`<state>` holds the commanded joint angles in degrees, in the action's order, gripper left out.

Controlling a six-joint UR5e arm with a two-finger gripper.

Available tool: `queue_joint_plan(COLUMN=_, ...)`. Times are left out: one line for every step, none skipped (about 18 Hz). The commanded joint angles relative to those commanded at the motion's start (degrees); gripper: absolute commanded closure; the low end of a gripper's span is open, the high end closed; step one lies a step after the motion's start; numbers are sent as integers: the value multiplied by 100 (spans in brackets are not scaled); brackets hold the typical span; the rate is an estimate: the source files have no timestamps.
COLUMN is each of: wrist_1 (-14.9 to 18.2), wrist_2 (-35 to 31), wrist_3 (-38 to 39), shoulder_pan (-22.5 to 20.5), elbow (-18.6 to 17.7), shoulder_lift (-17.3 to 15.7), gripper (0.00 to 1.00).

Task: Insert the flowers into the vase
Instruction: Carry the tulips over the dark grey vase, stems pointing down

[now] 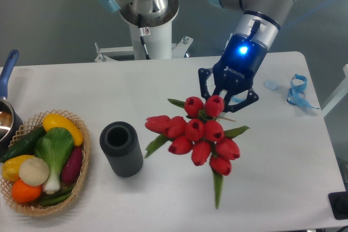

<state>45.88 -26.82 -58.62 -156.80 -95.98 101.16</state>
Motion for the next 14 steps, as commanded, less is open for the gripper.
queue_joint_plan(wrist_1=0, wrist_2=114, wrist_3=0, shoulder_pan=26, elbow=0, shoulder_lift=-9, gripper=96)
queue_joint_plan(wrist_1=0, wrist_2=263, wrist_3=-9, shoulder_pan=27, elbow=9, shoulder_lift=-9, gripper=96)
queue_joint_plan(wrist_1=0, wrist_2=421, wrist_3=-9, shoulder_pan=35, elbow=9, shoulder_lift=-18, gripper=96)
queue_joint_plan(wrist_1=0, wrist_2=553, wrist_3=0, shoulder_pan=53, elbow=0, shoulder_lift=-35, gripper=96)
queue_joint_plan(wrist_1=0, wrist_2=598, wrist_3=0, shoulder_pan=184, elbow=-9, shoulder_lift=-44, gripper=96)
queue_joint_plan(wrist_1=0, wrist_2=607, wrist_3=0, shoulder_pan=333, elbow=0, shoulder_lift=-44, gripper=96)
queue_joint_plan(wrist_1=-9, wrist_2=633, wrist_3=0, shoulder_pan=413, elbow=17, shoulder_lift=-53, gripper=96)
queue_joint_plan(wrist_1=-26, wrist_2=651, wrist_3=0, shoulder_pan=466, elbow=0, shoulder_lift=-70, gripper=96)
queue_joint_plan(wrist_1=-26, wrist_2=712, wrist_3=0, shoulder_pan=579, elbow=-52, shoulder_lift=-79, gripper=96)
queue_joint_plan(wrist_1=-26, wrist_2=791, wrist_3=0, shoulder_pan=711, elbow=-105, shoulder_lift=-70, gripper=96)
queue_joint_plan(wrist_1=-26, wrist_2=844, wrist_3=0, shoulder_pan=808, elbow=-175, shoulder_lift=-70, gripper=96)
queue_joint_plan(wrist_1=-26, wrist_2=853, wrist_3=0, shoulder_pan=879, elbow=-271, shoulder_lift=-70, gripper=96)
queue_joint_plan(wrist_1=-26, wrist_2=871, wrist_3=0, shoulder_pan=975, elbow=-325, shoulder_lift=-62, gripper=96)
queue_joint_plan(wrist_1=-26, wrist_2=880, wrist_3=9, shoulder_pan=1028, elbow=-343, shoulder_lift=-53, gripper=96)
